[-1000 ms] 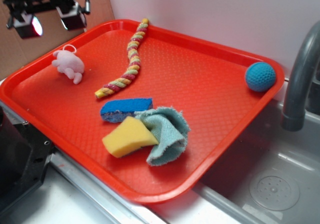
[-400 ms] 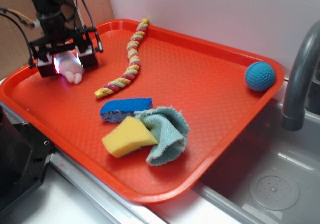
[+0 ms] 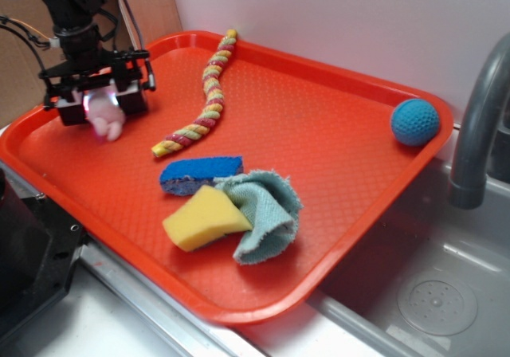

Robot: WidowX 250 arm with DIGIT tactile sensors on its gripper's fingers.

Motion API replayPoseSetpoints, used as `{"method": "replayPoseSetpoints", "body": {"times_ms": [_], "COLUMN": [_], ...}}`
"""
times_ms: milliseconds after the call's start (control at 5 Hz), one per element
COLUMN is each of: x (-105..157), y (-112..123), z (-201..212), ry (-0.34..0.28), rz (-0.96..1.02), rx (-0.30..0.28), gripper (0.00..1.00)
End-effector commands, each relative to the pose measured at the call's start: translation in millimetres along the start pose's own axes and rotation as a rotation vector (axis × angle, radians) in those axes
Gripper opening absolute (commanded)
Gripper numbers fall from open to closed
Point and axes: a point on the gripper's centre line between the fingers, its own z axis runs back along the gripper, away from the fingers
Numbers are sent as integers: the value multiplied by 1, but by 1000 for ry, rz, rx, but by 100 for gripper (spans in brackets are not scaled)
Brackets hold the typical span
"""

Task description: Grab the pink bunny.

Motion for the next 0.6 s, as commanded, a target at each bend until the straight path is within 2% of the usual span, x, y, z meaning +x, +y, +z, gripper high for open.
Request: {"method": "replayPoseSetpoints", "body": {"times_ms": [0, 200, 400], "x": [-3, -22, -50], "y": [-20, -26, -23], "z": [114, 157, 177], "ry": [-25, 23, -34], "rz": [-470, -698, -876], "rx": [-169, -188, -197], "gripper": [0, 0, 0]}}
